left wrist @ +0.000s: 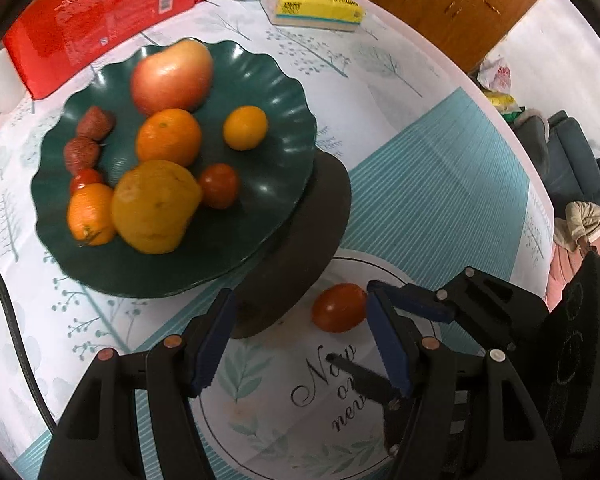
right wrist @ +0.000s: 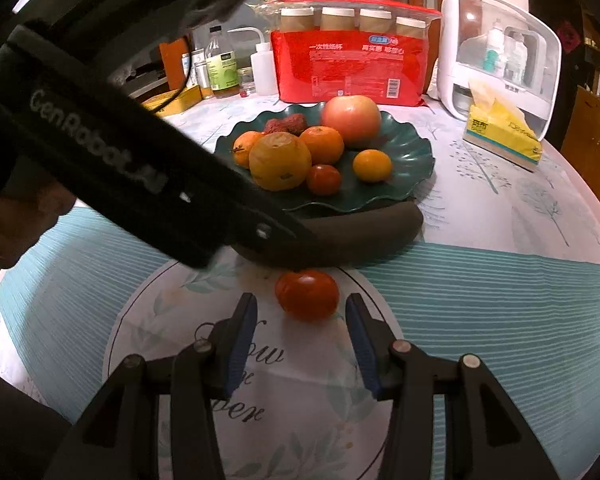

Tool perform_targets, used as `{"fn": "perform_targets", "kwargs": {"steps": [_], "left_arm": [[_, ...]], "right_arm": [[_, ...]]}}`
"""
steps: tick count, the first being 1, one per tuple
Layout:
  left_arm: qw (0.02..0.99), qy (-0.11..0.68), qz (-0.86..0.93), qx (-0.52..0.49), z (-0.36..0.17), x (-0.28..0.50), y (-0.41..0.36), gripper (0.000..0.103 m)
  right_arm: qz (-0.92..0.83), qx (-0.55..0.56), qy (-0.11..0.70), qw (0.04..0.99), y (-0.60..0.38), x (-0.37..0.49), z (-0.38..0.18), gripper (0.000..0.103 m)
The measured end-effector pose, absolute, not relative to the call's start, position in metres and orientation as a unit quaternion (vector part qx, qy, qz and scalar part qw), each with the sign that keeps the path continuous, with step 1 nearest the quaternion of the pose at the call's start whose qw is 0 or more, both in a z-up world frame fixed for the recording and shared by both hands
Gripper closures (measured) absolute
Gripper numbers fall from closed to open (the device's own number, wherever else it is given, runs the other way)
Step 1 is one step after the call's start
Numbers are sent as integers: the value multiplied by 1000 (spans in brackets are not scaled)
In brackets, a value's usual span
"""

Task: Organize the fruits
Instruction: 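Grasp the dark cucumber with the left tool while the right tool holds the tomato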

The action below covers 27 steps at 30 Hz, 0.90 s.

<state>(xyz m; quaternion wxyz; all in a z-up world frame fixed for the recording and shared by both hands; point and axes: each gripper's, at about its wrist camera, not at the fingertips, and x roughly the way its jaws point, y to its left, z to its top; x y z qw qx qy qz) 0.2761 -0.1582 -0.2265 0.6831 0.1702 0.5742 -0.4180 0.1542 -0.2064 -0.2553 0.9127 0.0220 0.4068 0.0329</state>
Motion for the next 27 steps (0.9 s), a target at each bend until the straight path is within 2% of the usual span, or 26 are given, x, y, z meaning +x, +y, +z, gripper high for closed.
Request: {"fn": "perform_targets", "kwargs": {"steps": [3, 7, 27], "left_arm": [[680, 579, -414, 176, -231, 277, -163, 37], [679, 585, -408, 174, -234, 280, -165, 37], [661, 618, -383, 189, -247, 304, -163, 37]], "right_arm": [[40, 21, 404, 914, -205, 156, -256, 59], [38, 19, 403, 914, -207, 160, -255, 68], [68, 51, 429, 899, -222, 166, -258, 70]]}}
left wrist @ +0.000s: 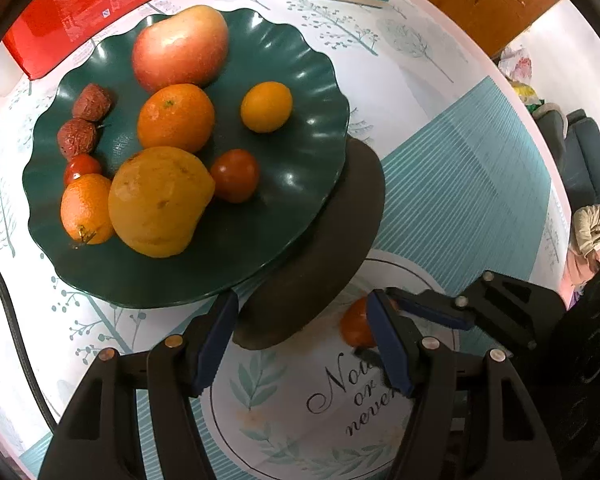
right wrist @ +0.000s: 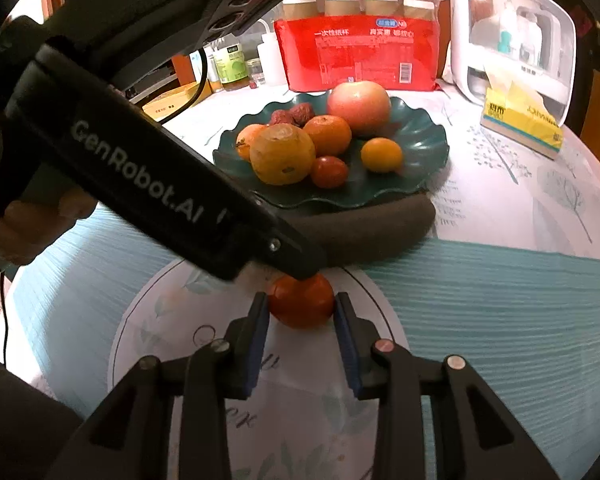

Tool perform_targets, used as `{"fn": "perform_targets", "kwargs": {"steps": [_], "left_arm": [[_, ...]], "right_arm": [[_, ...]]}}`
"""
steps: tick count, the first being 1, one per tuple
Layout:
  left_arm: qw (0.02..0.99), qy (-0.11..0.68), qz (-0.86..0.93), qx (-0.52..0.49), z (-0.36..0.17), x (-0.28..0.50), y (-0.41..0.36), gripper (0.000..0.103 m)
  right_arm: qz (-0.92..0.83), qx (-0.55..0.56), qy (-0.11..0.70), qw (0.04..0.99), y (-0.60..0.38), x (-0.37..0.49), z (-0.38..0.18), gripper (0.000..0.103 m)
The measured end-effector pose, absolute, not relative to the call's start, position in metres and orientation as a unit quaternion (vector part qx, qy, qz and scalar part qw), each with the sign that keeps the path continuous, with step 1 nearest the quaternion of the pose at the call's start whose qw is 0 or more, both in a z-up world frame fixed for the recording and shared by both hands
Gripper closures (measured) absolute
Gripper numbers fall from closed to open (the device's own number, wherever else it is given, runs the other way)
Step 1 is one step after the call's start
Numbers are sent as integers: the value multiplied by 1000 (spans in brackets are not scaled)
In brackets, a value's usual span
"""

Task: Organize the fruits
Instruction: 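Grasp the dark cucumber with the left tool while the right tool holds the tomato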

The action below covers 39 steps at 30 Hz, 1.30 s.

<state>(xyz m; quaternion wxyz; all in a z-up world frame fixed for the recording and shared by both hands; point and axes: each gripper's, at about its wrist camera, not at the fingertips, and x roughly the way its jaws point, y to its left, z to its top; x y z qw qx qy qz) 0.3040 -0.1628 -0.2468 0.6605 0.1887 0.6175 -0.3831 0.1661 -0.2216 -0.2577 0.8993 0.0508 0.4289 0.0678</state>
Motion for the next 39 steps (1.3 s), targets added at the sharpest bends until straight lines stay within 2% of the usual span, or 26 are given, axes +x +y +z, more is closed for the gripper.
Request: {"fn": "perform_targets", "kwargs": {"steps": [25, 30, 39], "left_arm": [[667, 628, -329, 231, -265, 295, -210, 38], [675, 623, -308, 247, -260, 288, -220, 46], [677, 615, -301, 269, -263, 277, -230, 46]], "right_arm": [[44, 113, 458, 881, -278, 133, -246, 70], [55, 115, 460, 879, -283, 132, -247, 70], [67, 112, 464, 876, -301, 133, -245, 70]]}}
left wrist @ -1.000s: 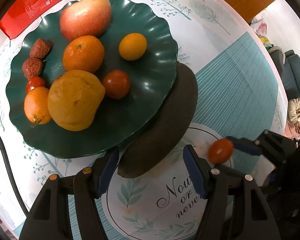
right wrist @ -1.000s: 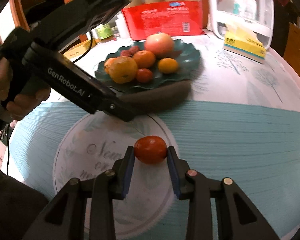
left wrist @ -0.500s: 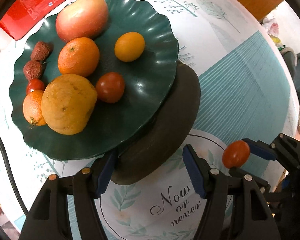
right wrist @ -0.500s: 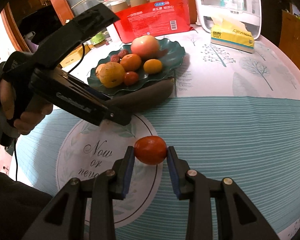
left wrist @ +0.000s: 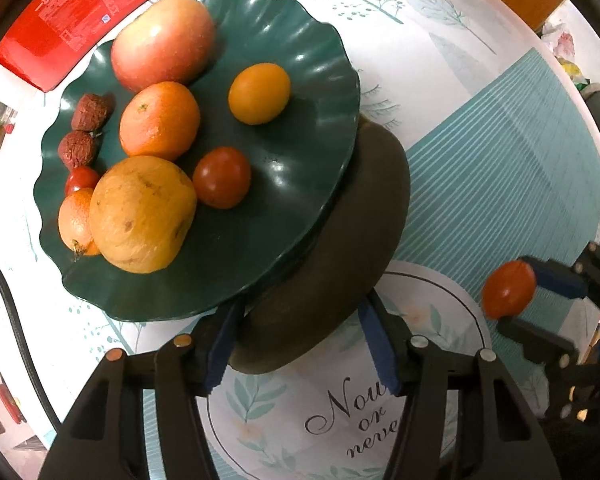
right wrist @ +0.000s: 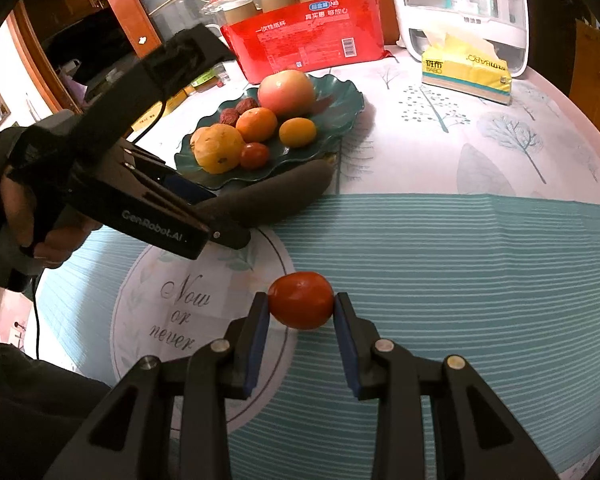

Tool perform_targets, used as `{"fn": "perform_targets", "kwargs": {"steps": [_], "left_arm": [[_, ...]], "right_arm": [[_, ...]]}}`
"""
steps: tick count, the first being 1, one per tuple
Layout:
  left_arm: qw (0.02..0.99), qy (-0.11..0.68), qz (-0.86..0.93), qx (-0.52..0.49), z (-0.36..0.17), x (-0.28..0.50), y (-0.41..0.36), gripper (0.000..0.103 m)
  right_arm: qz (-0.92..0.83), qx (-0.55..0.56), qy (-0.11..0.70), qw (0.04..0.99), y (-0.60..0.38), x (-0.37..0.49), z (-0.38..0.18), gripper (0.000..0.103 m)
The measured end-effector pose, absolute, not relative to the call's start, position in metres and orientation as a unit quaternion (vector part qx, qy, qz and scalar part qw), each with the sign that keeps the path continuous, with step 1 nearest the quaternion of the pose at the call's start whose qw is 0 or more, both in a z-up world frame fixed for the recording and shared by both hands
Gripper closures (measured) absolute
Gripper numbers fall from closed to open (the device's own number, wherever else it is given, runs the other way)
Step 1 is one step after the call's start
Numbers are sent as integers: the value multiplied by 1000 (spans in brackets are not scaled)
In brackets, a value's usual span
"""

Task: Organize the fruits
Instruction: 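Grasp the dark cucumber with the left tool while the right tool holds the tomato, then carry the cucumber with the left tool while the right tool carries the tomato onto the green plate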

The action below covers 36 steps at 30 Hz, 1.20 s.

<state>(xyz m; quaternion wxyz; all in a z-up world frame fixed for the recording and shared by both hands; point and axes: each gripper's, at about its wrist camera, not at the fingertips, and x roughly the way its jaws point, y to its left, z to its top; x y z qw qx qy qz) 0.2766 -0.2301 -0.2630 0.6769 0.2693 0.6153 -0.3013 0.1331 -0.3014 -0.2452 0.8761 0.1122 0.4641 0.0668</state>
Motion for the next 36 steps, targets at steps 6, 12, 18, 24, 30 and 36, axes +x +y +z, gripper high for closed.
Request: {"fn": "perform_targets", "kwargs": {"steps": [6, 12, 18, 24, 30, 36], "left_arm": [[682, 611, -298, 270, -259, 268, -230, 51], [683, 616, -305, 246, -252, 248, -226, 63], [680, 627, -313, 214, -242, 221, -221, 69], [664, 644, -319, 204, -254, 198, -215, 70], [668, 644, -311, 205, -256, 199, -223, 69], [680, 632, -309, 207, -258, 207, -245, 54]], "right_arm": [[69, 107, 469, 874, -311, 133, -244, 70], [70, 107, 472, 872, -317, 133, -241, 70], [70, 109, 469, 874, -319, 134, -237, 70], [73, 106, 463, 877, -317, 132, -232, 70], [71, 104, 463, 878, -317, 129, -229, 70], [63, 108, 464, 877, -321, 127, -229, 70]]}}
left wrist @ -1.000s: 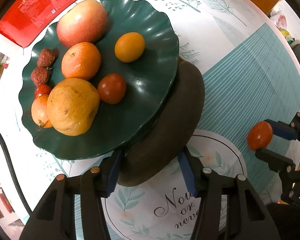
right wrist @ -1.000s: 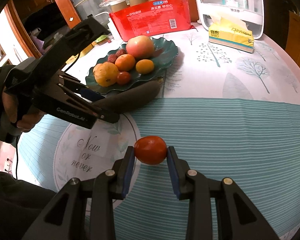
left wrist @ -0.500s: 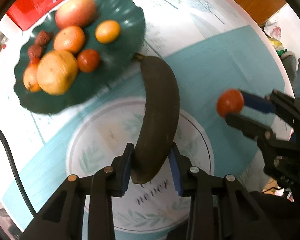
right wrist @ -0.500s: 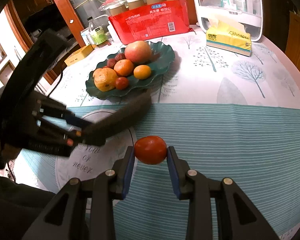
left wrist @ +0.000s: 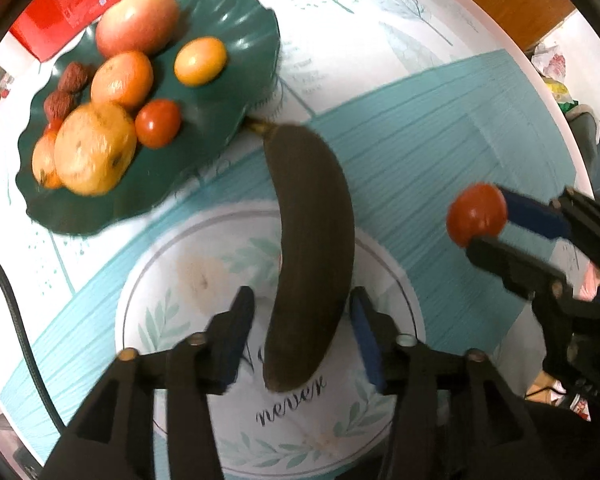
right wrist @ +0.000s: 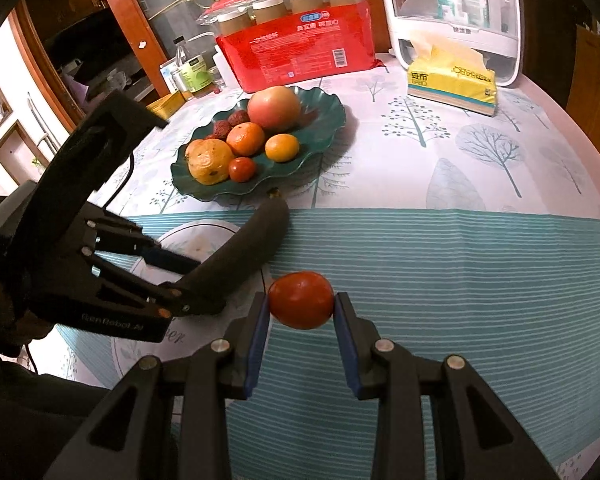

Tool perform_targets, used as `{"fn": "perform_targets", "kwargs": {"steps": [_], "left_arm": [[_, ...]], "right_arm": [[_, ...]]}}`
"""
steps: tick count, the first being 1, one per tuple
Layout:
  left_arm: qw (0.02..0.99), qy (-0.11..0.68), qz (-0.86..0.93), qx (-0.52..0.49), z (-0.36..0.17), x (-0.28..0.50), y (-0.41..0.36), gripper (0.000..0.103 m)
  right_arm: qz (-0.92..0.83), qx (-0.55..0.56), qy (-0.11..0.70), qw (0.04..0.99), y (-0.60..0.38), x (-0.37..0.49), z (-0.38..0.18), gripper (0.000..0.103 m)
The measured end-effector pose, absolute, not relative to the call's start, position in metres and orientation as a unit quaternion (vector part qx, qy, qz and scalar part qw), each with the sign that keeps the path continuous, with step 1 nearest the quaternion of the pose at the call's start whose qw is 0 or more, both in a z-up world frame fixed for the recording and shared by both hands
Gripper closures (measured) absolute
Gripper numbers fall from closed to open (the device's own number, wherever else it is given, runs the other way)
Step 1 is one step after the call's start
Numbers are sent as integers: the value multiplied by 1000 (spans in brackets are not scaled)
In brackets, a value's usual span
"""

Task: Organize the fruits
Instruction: 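Carry the cucumber with the left tool while the right tool carries the tomato onto the green plate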

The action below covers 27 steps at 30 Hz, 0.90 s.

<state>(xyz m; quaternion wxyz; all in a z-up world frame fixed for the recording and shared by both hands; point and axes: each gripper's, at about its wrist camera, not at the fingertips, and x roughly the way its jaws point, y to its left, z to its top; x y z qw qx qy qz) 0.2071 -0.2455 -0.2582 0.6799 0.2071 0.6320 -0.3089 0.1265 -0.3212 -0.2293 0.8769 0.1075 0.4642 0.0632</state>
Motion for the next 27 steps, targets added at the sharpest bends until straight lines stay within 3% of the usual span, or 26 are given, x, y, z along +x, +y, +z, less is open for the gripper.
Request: {"fn": "perform_targets", "kwargs": {"steps": [12, 14, 17, 27], "left_arm": [[678, 625, -308, 236, -263, 219, -289, 55], [681, 621, -303, 241, -264, 214, -300, 65], [683, 623, -304, 230, -266, 220, -289, 70], [702, 613, -283, 226, -248, 220, -275, 74]], "right_arm": [[42, 114, 465, 877, -333, 126, -229, 70], [37, 117, 465, 877, -335, 126, -229, 70], [31, 121, 466, 876, -338, 127, -229, 70], [29, 117, 461, 879, -337, 131, -226, 70]]}}
